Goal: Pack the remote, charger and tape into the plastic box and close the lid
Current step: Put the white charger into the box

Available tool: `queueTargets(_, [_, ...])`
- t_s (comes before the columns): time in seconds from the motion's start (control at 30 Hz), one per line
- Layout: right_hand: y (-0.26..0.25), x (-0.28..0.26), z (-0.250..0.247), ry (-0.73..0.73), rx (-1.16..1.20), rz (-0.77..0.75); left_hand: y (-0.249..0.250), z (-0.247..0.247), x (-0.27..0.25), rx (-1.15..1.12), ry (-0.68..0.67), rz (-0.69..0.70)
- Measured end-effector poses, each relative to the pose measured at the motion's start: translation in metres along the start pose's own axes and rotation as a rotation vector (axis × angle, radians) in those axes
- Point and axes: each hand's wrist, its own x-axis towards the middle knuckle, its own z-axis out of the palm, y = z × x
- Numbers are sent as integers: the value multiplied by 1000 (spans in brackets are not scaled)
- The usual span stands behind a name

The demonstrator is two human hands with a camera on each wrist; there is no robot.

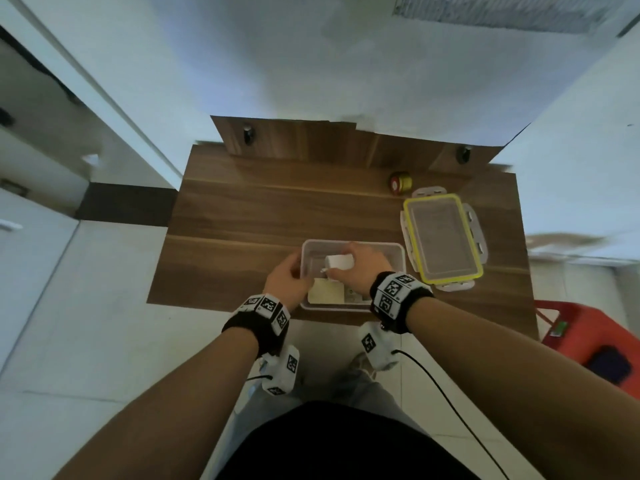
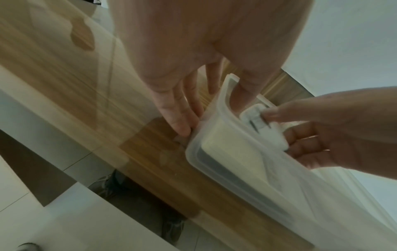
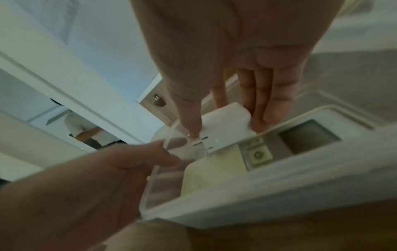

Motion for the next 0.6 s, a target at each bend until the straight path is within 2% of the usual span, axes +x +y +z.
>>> queueTargets(0.2, [-17,12,21,6,-48,-2,-1,-11,-2,94,-75,44])
queueTargets(0.37, [-17,13,29,32,-112,-7,-2,-10,-2,37,-74,46])
queueTargets(0.5, [-14,9,19,-15,-100,-33,-4,-12,-3,-18,-75,31])
queueTargets(0.6, [-9,4,-4,-1,21,-12,3,-17,4,-8,-95,-12])
